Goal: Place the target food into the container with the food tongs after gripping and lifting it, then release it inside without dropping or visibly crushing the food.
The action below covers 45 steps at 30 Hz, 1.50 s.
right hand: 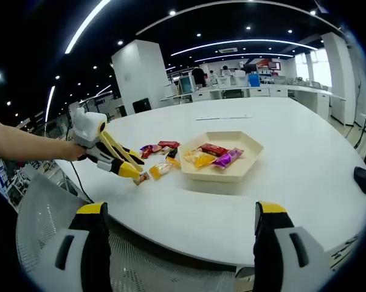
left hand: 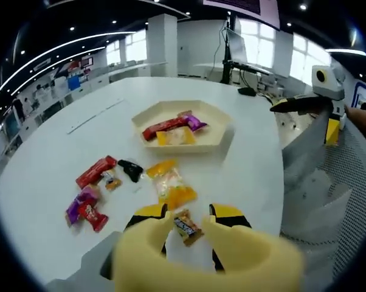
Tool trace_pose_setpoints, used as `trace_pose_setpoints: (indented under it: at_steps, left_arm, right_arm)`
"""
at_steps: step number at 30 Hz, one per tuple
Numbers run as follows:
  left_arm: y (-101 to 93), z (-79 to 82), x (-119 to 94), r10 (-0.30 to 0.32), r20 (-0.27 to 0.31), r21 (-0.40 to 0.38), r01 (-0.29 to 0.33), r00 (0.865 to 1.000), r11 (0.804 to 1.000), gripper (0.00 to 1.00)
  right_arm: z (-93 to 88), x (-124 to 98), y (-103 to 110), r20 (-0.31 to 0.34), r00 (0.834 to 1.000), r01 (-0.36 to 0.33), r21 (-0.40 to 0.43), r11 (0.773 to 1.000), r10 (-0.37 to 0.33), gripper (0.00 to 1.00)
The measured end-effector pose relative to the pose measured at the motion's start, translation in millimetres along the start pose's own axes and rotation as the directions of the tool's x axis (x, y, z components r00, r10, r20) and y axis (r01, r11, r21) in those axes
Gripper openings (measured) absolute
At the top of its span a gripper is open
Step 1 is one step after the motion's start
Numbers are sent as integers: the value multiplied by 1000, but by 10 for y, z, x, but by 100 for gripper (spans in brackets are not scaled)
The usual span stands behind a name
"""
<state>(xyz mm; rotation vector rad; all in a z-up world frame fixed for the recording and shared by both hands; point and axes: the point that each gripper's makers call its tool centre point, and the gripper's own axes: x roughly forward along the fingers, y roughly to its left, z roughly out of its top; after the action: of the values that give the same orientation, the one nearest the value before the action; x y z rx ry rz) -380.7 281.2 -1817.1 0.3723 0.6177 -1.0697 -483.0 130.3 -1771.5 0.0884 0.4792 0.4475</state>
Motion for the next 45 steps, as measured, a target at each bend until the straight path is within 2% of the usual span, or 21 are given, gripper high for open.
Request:
trace_pose_setpoints:
  at_steps: [4, 12, 20, 32, 40, 45]
  left_arm:
    - [22, -36, 23, 21, -20, -10, -21, 1000, 1000, 24]
    - [100, -34, 29, 54, -22, -30, -55, 998, 998, 24]
    - [158, -72, 1, 78, -27, -86, -80, 997, 993, 24]
    - [165, -97, 118, 88, -73, -60, -92, 993, 994, 24]
    - [129, -115, 117, 39, -48, -97, -44, 998, 994, 19]
    - [93, -102, 118, 22, -43, -68, -25, 999, 997, 18]
  right_arm:
    - [1, 3, 4, 1, 1000, -2, -1, 1000, 2, 99]
    - [6, 5, 12, 4, 1000, -9, -1, 1000, 9, 99]
    - [9, 7, 25, 6, 1000, -18, 0, 1000, 18, 99]
    - [14, 4, 28, 12, 1000, -19, 2, 1000, 19, 99]
    - [16, 2, 27, 13, 1000, -19, 3, 1000, 19, 99]
    - [13, 4, 23, 12, 1000, -17, 3, 1000, 17, 99]
